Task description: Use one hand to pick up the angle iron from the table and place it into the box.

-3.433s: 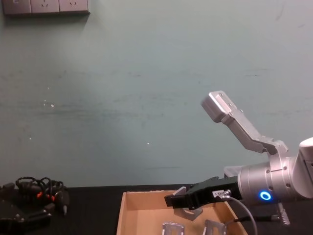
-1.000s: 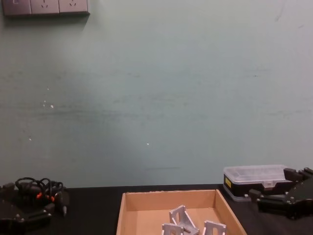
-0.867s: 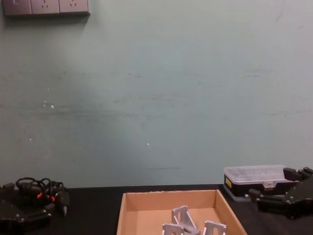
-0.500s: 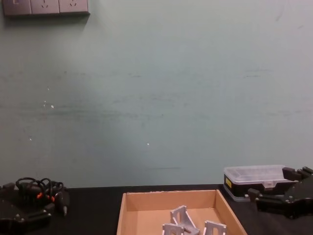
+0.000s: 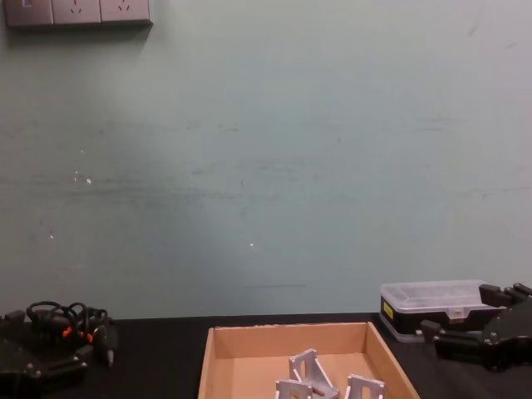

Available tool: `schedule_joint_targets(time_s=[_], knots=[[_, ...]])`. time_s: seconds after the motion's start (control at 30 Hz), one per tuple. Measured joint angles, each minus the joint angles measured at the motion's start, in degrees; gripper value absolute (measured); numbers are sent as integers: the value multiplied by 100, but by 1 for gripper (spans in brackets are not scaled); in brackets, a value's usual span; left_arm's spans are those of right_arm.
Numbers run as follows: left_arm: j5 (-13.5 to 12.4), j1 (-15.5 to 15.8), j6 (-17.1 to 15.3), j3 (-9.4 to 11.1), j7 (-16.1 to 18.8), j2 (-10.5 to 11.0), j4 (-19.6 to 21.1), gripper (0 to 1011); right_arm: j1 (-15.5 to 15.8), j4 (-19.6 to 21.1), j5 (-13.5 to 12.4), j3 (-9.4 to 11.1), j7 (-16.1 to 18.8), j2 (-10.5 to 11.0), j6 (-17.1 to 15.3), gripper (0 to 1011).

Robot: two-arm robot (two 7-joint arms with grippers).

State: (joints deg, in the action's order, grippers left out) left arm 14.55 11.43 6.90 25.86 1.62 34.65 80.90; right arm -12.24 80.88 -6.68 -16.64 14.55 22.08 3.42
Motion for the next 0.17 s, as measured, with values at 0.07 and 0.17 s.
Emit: schedule_joint_targets(time_s=[0.07,0.17], knots=[[0,0,0,0,0,0,0,1011,-1,0,0,-2,1,0,-1,1003],[0,0,0,0,0,0,0,1011,-3,0,-1,-2,1,0,-3,1003]])
